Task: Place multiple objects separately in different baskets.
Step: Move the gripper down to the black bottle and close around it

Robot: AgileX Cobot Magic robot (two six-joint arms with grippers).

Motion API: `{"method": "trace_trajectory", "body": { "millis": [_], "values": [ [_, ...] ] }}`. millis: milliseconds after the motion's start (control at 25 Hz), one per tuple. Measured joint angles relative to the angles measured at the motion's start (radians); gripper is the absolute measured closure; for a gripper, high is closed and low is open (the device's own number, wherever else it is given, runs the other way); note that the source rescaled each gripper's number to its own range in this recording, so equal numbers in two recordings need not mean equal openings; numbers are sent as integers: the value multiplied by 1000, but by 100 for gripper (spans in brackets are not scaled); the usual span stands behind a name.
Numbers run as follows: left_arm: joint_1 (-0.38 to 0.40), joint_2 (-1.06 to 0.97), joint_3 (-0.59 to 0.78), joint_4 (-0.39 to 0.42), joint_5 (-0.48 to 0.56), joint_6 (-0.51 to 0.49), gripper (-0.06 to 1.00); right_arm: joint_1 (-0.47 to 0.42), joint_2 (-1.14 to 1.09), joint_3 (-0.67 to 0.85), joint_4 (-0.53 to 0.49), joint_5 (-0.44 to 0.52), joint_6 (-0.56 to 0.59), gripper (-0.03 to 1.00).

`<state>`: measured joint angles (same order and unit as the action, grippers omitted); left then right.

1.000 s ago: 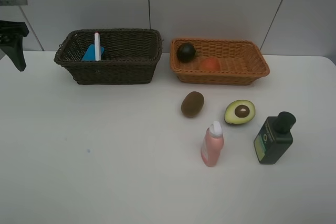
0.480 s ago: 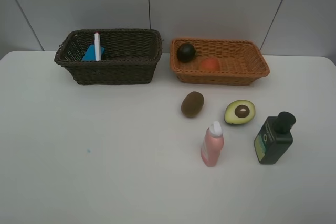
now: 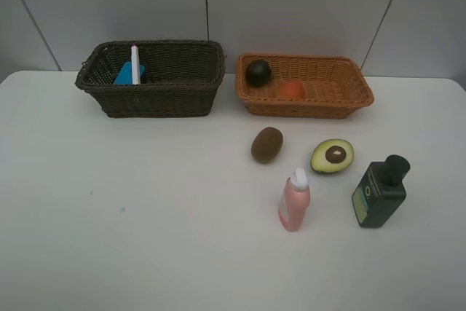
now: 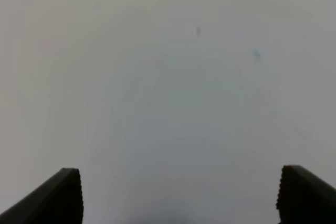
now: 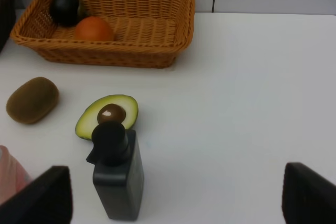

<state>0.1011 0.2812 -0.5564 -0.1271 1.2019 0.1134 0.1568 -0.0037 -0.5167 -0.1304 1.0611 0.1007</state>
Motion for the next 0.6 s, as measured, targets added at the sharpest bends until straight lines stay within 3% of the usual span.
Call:
{"method": "trace_trajectory", "body": {
  "millis": [160,400,600],
  "values": [
    [-19,-46,13,-3,-47,4,4,0,0,0,-2,0,0,-3],
    [-124,-97,34,0,-111,7,4,0,0,0,-3,0,0,-3],
    [-139,-219,44,3,-122,8,4,0,0,0,-3,0,0,-3]
  ]
}}
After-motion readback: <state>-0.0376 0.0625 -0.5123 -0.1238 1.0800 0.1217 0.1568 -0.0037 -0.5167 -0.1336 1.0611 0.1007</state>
